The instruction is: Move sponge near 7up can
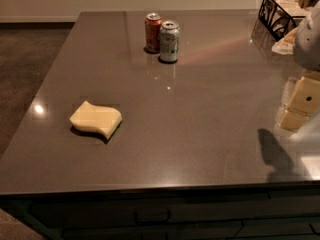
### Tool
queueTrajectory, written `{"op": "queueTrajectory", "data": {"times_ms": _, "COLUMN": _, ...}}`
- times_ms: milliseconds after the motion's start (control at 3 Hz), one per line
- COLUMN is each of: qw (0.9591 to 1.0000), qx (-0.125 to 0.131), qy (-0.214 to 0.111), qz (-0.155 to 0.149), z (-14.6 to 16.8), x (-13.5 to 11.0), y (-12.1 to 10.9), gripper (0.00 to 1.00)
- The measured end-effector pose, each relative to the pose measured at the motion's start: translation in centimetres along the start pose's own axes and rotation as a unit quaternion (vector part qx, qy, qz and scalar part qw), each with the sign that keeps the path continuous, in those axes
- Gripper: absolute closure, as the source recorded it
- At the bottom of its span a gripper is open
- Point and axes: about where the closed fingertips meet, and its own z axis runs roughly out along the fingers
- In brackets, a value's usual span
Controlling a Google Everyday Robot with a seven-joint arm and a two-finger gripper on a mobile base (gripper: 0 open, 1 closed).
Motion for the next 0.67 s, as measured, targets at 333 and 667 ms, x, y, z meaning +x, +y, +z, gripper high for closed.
{"op": "queueTrajectory", "data": {"times_ms": 333, "qw": 1.0, "qx": 0.0, "qy": 0.0, "qz": 0.0, "z": 0.0, "x": 0.0, "y": 0.0, "gripper": 0.0}}
{"op": "queueTrajectory", "data": {"times_ms": 667, "qw": 0.9997, "qx": -0.012, "qy": -0.014, "qz": -0.017, "z": 0.8, "x": -2.6, "y": -0.3, "gripper": 0.0}}
